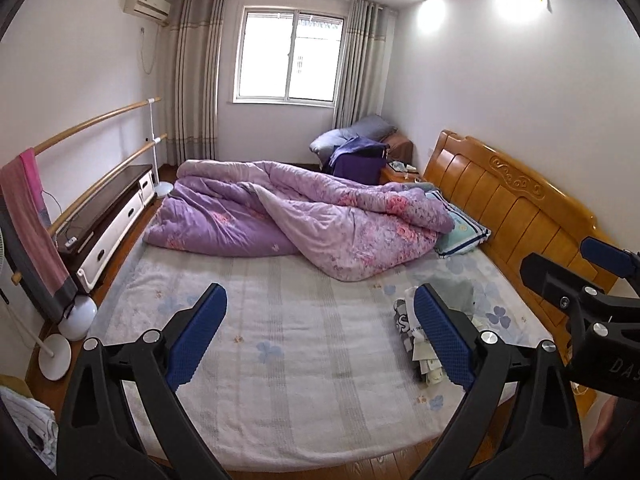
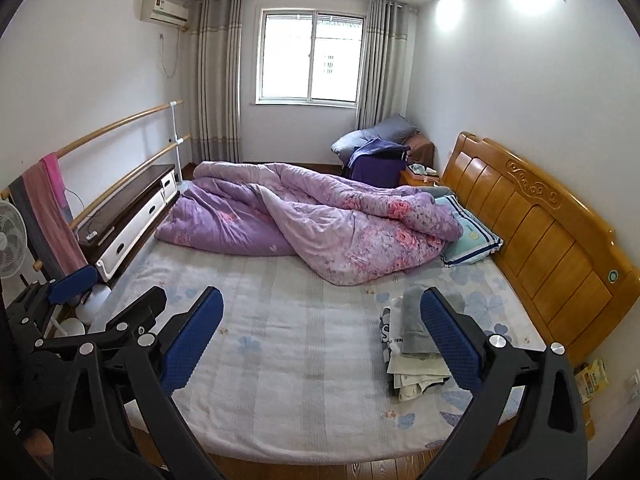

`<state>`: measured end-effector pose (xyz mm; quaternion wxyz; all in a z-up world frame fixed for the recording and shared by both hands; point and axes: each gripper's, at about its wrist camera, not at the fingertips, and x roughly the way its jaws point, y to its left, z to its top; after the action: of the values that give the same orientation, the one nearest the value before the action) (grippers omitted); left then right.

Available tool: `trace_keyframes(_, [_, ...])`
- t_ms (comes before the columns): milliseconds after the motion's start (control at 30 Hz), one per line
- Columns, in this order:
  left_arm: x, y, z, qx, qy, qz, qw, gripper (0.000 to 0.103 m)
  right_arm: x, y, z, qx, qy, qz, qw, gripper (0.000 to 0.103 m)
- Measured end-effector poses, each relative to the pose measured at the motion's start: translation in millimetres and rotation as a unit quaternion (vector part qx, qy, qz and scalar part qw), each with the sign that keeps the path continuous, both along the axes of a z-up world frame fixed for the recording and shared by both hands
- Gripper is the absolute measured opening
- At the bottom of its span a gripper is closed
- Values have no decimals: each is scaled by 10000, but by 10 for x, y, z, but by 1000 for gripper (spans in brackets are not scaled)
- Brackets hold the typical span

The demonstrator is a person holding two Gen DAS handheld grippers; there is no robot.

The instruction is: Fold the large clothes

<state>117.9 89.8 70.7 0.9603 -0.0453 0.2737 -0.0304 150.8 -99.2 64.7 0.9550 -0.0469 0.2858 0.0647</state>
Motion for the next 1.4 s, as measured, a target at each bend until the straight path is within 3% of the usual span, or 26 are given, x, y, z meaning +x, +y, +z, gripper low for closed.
trace_keyframes(333, [-197, 96, 236, 66, -534, 180, 9984, 95, -161, -11, 153, 51, -369, -50, 9993, 95])
trace_keyframes(433, [-228, 187, 273, -118, -576, 214, 9980, 95, -180, -28, 163, 23, -445, -97, 9990, 95])
trace_keyframes(1400, [-294, 299, 381, 130, -661, 171, 9976, 97, -251, 111, 237, 138, -542, 96, 9984, 95])
